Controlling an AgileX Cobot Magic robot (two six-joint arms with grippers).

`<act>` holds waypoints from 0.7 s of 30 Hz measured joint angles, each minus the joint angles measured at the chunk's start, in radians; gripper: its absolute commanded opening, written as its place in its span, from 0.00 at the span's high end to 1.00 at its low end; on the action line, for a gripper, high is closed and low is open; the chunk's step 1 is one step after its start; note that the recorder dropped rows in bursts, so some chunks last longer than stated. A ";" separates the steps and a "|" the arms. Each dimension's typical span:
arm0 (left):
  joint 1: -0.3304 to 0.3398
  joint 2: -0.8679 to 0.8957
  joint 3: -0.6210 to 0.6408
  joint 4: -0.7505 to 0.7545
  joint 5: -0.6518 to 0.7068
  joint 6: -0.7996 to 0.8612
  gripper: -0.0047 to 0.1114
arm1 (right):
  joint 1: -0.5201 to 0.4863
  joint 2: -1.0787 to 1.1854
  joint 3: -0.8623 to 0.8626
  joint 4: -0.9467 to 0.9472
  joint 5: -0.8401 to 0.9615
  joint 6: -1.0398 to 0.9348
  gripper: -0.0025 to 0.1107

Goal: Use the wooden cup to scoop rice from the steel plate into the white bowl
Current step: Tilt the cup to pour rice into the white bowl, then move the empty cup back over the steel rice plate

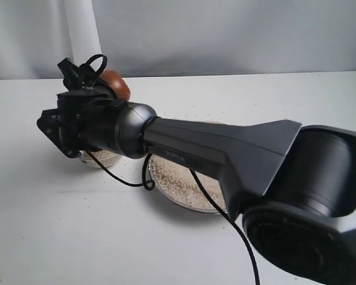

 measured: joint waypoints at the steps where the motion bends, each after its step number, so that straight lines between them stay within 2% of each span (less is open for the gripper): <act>1: 0.000 0.000 0.000 0.000 0.000 0.000 0.96 | 0.000 -0.017 0.000 0.040 0.003 0.021 0.98; 6: 0.000 0.000 0.000 0.000 0.000 0.000 0.96 | -0.024 -0.147 0.000 0.342 0.032 0.056 0.98; 7: 0.000 0.000 0.000 0.000 0.000 0.000 0.96 | -0.053 -0.207 -0.001 0.498 0.061 0.058 0.98; 8: 0.000 0.000 0.000 0.000 0.000 0.000 0.96 | -0.068 -0.229 -0.001 0.569 0.080 0.058 0.98; 9: 0.000 0.000 0.000 0.000 0.000 0.000 0.96 | -0.108 -0.279 -0.003 0.691 0.146 0.056 0.98; 11: 0.000 0.000 0.000 0.000 0.000 0.000 0.96 | -0.174 -0.326 -0.003 0.805 0.285 0.056 0.98; 14: 0.000 0.000 0.000 0.000 0.000 0.000 0.96 | -0.269 -0.350 0.001 0.876 0.442 0.052 0.98; 18: 0.000 0.000 0.000 0.000 0.000 0.000 0.96 | -0.338 -0.349 0.059 0.910 0.459 0.031 0.98; 21: 0.000 0.000 0.000 0.000 0.000 0.000 0.96 | -0.343 -0.337 0.149 0.832 0.461 -0.008 0.98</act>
